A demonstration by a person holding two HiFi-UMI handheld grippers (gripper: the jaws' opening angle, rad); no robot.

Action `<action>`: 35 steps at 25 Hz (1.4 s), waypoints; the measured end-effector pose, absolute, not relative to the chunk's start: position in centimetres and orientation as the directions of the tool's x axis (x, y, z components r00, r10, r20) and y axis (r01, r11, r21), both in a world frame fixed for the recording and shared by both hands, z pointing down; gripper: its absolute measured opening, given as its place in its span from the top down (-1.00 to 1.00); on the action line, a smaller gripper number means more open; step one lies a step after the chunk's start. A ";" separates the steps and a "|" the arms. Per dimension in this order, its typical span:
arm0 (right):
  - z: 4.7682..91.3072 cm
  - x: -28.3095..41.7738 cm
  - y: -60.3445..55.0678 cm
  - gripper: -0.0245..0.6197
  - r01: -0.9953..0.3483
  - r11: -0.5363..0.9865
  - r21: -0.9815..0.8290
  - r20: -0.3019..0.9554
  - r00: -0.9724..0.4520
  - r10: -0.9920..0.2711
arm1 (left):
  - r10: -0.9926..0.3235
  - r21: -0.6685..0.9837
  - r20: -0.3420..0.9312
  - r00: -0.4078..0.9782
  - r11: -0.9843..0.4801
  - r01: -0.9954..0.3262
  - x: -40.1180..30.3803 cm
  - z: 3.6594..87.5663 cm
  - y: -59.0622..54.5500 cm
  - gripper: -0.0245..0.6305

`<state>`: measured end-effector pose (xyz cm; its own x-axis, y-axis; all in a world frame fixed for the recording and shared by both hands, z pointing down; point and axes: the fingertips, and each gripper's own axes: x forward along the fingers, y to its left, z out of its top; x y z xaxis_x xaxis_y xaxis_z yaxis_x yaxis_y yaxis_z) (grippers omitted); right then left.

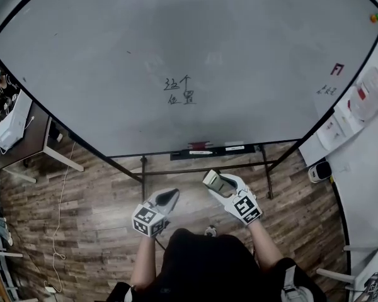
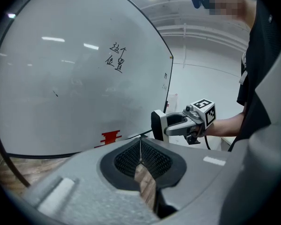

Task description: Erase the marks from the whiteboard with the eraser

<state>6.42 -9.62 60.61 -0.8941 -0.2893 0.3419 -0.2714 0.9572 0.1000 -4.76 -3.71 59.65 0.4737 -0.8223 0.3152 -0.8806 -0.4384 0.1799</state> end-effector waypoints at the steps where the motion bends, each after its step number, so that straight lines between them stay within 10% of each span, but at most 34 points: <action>1: 60.7 6.5 -9.8 0.20 -0.265 0.959 0.104 0.345 -0.895 -0.285 | -0.827 0.180 0.315 0.466 -0.430 -0.885 -4.6 59.8 -3.7 0.88; 35: 52.4 -2.5 -22.7 0.20 -0.352 0.896 0.270 0.265 -0.868 -0.420 | -0.797 0.179 0.304 0.522 -0.491 -0.853 -12.6 59.0 -13.1 0.88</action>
<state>-2.50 -22.71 52.44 -0.8680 -0.4201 0.2647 -0.3515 0.8964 0.2698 -12.57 -13.08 59.01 0.5224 -0.7967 0.3039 -0.8527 -0.4907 0.1793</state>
